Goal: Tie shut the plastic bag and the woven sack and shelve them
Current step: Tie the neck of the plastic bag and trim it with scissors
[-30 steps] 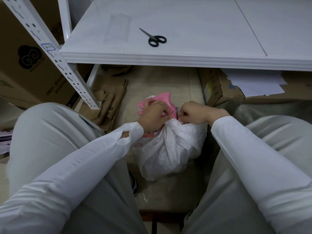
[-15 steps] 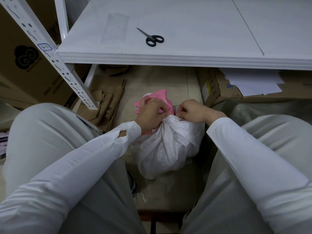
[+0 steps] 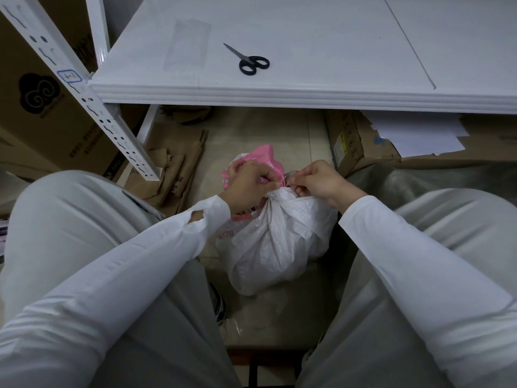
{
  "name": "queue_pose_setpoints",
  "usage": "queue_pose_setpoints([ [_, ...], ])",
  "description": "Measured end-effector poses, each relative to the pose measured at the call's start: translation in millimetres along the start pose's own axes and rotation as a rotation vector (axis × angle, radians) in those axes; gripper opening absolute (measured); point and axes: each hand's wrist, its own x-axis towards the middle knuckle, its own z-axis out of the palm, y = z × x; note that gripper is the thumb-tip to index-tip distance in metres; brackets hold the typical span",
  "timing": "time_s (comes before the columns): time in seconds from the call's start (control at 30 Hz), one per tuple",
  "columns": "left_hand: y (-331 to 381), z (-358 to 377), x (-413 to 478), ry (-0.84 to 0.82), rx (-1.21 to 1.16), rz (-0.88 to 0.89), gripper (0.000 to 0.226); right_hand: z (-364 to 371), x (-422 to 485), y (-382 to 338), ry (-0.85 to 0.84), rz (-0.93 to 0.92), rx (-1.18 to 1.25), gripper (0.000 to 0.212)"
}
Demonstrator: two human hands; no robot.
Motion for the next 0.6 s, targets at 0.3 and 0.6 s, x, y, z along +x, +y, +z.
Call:
queue_pose_setpoints([
  [0.3, 6.3, 1.5, -3.0, -0.029, 0.138, -0.009, 0.02, 2.5, 2.3, 8.5, -0.04, 0.101, 0.202, 0.008],
  [0.6, 9.0, 1.4, -0.1, -0.079, 0.16, -0.065, 0.028, 4.5, 1.6, 9.0, -0.054, 0.119, 0.23, 0.012],
])
